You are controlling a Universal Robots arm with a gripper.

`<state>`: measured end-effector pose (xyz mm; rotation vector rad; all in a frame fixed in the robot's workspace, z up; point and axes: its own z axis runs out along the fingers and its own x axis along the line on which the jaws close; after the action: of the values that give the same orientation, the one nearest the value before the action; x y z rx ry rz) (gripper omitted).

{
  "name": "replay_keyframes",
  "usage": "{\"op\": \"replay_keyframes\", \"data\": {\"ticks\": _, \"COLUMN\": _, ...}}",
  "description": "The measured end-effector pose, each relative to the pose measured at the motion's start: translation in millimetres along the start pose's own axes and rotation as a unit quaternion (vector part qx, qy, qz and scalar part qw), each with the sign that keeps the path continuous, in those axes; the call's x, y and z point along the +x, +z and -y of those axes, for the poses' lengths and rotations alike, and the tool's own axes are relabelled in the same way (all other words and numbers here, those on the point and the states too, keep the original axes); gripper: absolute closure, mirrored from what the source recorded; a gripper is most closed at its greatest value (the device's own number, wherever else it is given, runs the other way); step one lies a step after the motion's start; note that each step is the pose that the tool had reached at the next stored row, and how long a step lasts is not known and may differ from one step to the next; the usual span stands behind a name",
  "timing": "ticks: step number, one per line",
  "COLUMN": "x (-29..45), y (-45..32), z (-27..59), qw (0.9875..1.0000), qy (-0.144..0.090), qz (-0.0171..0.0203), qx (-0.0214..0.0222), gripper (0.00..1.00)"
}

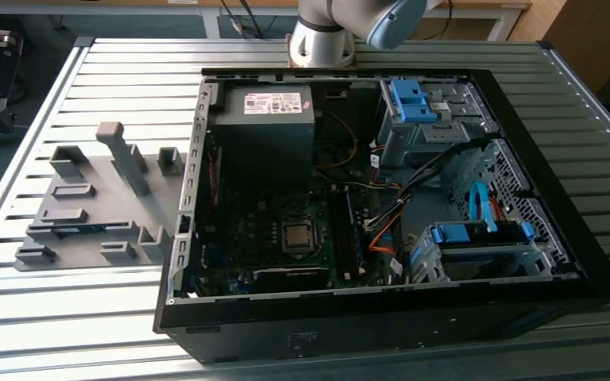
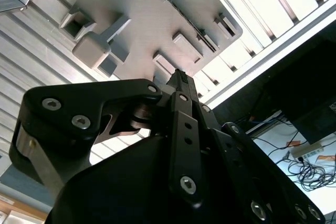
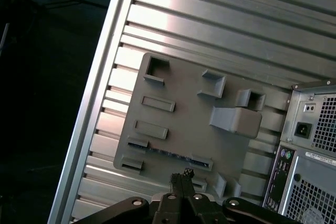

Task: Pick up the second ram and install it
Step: 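Pick up the second ram and move it above second insertion slot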

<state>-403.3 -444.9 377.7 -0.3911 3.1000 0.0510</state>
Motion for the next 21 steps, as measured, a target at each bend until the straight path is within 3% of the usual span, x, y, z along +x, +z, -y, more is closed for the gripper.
{"op": "replay_keyframes", "data": {"ticks": 21, "x": 0.1, "y": 0.0, "z": 0.4, "qw": 0.9997, "qy": -0.024, "qz": -0.0007, "qx": -0.0005, "gripper": 0.89}}
